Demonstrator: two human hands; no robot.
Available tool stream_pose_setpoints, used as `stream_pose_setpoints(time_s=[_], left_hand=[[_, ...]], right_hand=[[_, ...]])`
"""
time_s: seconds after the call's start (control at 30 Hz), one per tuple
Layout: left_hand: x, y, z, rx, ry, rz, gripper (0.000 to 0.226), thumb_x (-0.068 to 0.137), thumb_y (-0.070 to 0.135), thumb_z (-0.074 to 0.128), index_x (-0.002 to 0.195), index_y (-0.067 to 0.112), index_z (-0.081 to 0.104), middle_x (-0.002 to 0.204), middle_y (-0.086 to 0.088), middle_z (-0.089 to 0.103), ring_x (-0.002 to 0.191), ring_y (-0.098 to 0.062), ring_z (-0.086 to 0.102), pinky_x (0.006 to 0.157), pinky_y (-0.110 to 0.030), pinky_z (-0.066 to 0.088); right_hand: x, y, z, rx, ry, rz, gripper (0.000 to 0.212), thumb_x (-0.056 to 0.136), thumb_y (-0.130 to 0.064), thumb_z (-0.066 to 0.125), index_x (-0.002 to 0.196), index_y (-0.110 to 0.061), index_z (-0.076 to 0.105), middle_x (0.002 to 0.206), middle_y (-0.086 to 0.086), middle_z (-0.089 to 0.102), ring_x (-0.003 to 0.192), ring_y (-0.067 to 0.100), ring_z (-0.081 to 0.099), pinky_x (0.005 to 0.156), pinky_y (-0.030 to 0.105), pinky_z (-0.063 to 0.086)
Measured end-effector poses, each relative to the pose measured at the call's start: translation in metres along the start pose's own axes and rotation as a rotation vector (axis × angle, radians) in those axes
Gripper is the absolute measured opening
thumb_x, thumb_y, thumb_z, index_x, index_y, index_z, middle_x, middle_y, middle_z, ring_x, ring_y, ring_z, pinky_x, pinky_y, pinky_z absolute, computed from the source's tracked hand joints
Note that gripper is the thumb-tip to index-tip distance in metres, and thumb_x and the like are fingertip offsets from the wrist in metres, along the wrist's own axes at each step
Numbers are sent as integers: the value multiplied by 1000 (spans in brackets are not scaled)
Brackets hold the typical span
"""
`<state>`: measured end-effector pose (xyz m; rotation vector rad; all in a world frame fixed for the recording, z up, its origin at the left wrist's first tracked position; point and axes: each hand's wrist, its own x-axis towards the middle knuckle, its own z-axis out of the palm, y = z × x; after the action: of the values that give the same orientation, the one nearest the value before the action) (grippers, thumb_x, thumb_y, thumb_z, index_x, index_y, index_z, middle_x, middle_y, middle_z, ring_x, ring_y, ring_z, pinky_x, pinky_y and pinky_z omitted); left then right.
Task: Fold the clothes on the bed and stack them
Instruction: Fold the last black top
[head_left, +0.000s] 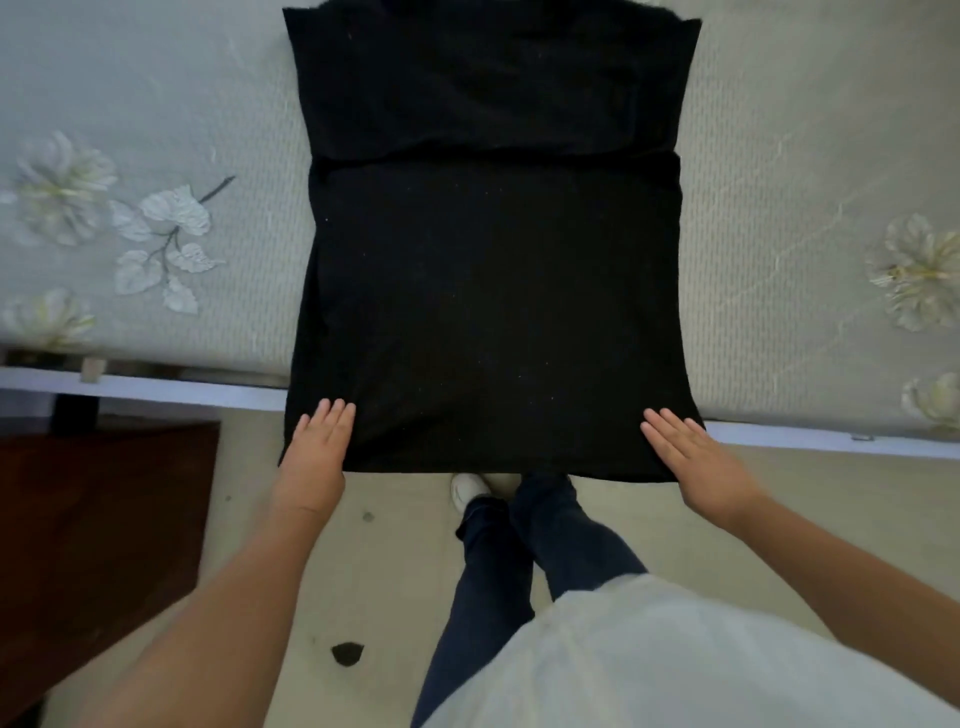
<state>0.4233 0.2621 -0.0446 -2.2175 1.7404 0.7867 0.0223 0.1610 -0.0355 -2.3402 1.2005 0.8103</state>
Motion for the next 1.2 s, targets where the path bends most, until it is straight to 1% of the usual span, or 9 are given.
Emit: stream_pose_setpoints(time_s=[0.07,0.2,0.37,0.57,0.77,0.97,1.03,1.1,1.2], left_hand=[[-26,-8,-8,80,-59,3,70,87,-9,38,145,8,2,155,-7,4,143,-21,-1,113,-30,-5],[-34,-23,-44,113,-2,1,71,85,-10,38,145,8,6,155,-7,7,143,-21,1,113,-31,-2],[16,-7,-105,68,187,70,67,85,-14,37,144,5,13,153,-12,13,142,-24,7,113,-34,-2],[111,12,-189,113,358,104,63,86,-12,38,143,4,18,151,-13,20,141,-26,12,113,-35,3],[219,25,-263,198,326,108,63,88,-9,38,144,4,12,152,-14,15,141,-27,10,113,-37,7],[327,20,-290,258,219,81,56,91,3,40,142,8,21,147,-13,27,137,-27,23,110,-35,20],[362,19,-291,161,125,21,40,91,8,41,131,8,40,134,-15,44,125,-30,39,102,-38,33],[391,16,-288,85,109,-46,24,90,9,41,110,8,54,116,-16,56,105,-30,52,86,-37,43],[422,9,-280,54,233,-108,27,87,-3,39,109,0,54,109,-21,57,89,-29,52,72,-35,37]], right_hand=[[-18,-15,-2,-3,-41,-12,71,87,9,27,145,-14,-7,154,5,-11,142,18,-9,107,22,-17],[-19,-35,-27,53,86,102,68,88,7,29,146,-11,-3,155,6,-8,143,19,-6,111,25,-10],[20,-23,-106,70,272,282,66,90,3,33,146,-7,-1,155,10,-5,143,22,-6,115,31,-5],[77,29,-205,128,502,357,61,89,2,37,145,-2,11,154,14,7,143,27,1,114,34,-3],[163,78,-277,173,421,340,65,90,-1,38,146,-6,6,155,10,2,143,23,-1,114,31,-2],[252,114,-305,132,271,365,65,91,-6,38,146,-8,4,156,7,3,143,23,1,115,33,3],[283,122,-309,118,229,401,65,90,-7,39,146,-10,6,155,4,6,143,22,3,115,34,5],[312,128,-310,118,218,474,63,89,-8,39,145,-11,12,154,1,13,143,21,6,114,38,8],[344,136,-309,147,238,619,61,88,-12,43,143,-11,17,152,2,19,142,21,8,113,45,10]])
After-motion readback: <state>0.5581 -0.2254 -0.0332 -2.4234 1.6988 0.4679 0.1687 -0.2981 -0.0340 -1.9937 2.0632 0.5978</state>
